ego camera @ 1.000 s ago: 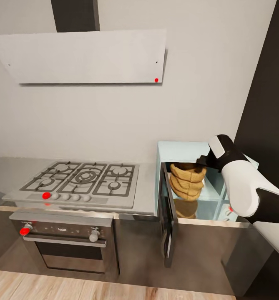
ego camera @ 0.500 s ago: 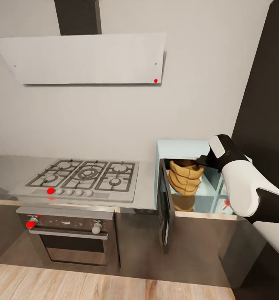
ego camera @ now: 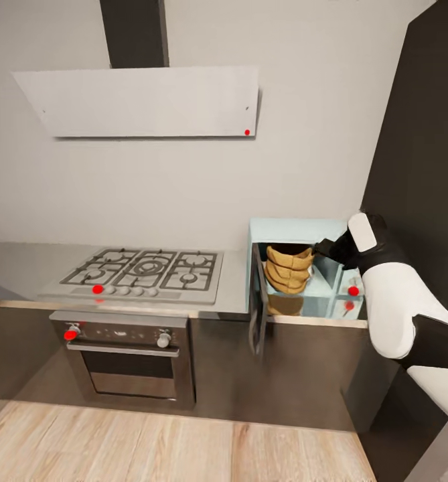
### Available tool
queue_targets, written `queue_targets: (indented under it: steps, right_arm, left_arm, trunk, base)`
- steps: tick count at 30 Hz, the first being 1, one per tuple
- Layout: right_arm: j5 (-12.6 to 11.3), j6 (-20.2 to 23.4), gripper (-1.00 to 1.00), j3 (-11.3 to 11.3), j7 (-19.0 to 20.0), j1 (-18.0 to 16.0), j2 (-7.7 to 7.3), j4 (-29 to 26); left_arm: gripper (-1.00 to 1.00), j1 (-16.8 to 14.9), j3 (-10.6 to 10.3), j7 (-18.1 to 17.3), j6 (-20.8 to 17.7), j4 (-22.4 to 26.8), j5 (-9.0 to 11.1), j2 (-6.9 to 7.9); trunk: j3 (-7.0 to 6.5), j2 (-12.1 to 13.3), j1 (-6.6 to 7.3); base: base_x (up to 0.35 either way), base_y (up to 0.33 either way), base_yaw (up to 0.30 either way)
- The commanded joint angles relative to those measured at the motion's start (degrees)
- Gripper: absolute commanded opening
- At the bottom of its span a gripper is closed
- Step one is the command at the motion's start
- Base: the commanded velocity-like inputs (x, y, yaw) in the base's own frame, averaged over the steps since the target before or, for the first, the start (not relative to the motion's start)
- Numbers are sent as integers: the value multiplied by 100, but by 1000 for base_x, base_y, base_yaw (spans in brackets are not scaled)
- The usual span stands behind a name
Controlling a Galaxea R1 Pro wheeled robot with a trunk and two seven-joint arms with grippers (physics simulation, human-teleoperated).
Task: In the kitchen, take the popcorn bag from the countertop, put it into the microwave, and heat it until the popcorn is cooked so the cooked popcorn ends up inside the bag.
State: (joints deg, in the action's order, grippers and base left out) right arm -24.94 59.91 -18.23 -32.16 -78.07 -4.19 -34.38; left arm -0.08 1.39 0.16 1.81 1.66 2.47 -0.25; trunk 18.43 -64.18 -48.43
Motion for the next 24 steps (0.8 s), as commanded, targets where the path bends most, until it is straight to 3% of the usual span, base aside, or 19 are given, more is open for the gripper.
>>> queue_targets:
  steps: [1, 4, 7, 8, 10, 18, 22, 24]
  right_arm:
    - [-55, 9, 100, 9, -58, 135, 14, -23]
    - [-56, 9, 100, 202, -50, 667, 65, -94]
    - [-75, 9, 100, 604, -24, 1055, 136, -397]
    - [-94, 9, 100, 786, -16, 1265, 255, -593]
    - [-112, 9, 100, 903, -12, 1440, 380, -778]
    - [-125, 9, 100, 1056, 22, 1552, 457, -927]
    - [-87, 9, 100, 2082, 534, 2053, 399, -1387]
    - [-49, -230, 100, 2579, 1067, 2540, 371, -1862]
  left_arm:
    - [100, -1, 11, 2, 16, 1, 26, -1]
    - [100, -1, 12, 2, 13, 1, 26, -1]
    - [100, -1, 11, 2, 13, 1, 30, -1]
    - [100, -1, 6, 2, 11, 1, 32, -1]
    - [100, -1, 3, 2, 6, 1, 34, -1]
    - [100, -1, 2, -7, 5, 1, 32, -1]
    - [100, -1, 2, -7, 4, 1, 34, -1]
    - [100, -1, 2, -7, 4, 1, 31, -1]
  trunk:
    - [6, -5, 2]
    - [6, -5, 2]
    - [6, -5, 2]
    - [6, -5, 2]
    - [6, -5, 2]
    - [6, -5, 2]
    - [6, -5, 2]
    - [6, -5, 2]
  base:
    - [-199, 0, 0]
    - [-101, 0, 0]
    - [-15, 0, 0]
    - [-3, 0, 0]
    - [-2, 0, 0]
    - [0, 0, 0]
    - [0, 0, 0]
    - [0, 0, 0]
